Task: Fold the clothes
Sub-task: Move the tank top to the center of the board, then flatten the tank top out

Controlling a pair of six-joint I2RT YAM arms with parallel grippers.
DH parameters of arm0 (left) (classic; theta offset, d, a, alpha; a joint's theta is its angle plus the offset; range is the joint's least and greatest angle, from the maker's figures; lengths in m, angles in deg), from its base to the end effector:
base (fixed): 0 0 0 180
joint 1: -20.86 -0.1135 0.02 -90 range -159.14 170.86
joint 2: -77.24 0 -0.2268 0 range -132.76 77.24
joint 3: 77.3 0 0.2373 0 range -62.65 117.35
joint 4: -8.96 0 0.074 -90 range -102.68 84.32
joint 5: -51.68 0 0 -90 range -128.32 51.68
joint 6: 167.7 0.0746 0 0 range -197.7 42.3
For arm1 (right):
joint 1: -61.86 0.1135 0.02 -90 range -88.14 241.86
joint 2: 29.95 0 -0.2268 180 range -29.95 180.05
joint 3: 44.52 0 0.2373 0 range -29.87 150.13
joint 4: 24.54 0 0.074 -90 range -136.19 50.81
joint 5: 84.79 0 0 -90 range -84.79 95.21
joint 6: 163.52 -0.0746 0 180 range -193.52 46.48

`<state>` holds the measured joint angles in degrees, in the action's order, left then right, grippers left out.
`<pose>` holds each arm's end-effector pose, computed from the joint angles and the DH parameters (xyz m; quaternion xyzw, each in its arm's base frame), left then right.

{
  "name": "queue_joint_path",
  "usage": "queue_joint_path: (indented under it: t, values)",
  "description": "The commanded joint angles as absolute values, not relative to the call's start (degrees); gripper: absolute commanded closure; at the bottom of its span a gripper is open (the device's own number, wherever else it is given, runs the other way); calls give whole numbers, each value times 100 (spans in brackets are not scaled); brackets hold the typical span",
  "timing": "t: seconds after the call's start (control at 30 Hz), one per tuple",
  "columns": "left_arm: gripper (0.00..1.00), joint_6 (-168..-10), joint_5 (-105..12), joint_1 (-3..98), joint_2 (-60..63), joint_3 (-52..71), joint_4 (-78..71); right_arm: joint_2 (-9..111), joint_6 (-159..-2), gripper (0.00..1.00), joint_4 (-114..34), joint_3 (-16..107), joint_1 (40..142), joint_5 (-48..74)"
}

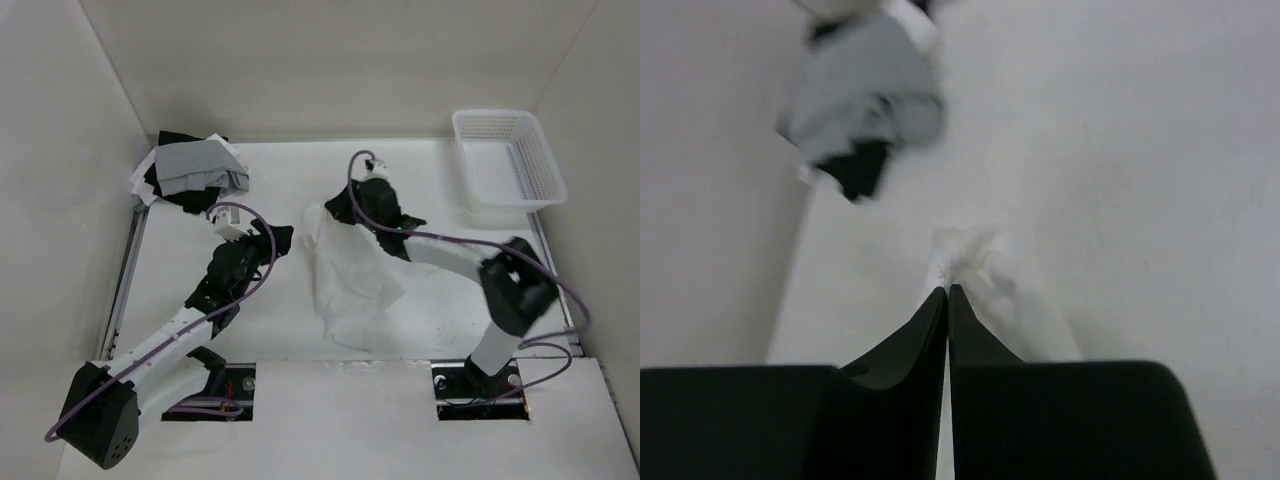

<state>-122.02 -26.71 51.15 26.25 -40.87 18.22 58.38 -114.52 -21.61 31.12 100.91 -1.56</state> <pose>0.2263 -0.1148 0.2165 -0.1574 0.7214 -0.3467 0.5784 0.3091 0.2394 0.2630 0.0510 0.7626 0.3791 0.5216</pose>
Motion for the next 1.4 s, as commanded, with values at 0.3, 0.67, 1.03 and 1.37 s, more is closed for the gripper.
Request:
queue_joint_path:
  t: [0.3,0.67,1.03,1.37]
  values:
    - [44,-11462,-2392,5947,1600,-4103,1076,6139,-11800,51,-1995,2599,9556,-331]
    - [47,-10601,-1751,8066,1115,-3708,250,3695,-12862,66,-3697,-491,10444,-1368]
    - [54,-10495,-1301,8164,306,-3497,100,3605,-13162,52,-4526,-518,10541,-1413]
    - [90,-10749,-1345,7936,604,-3417,240,4255,-13057,71,-4210,-280,10585,-1053]
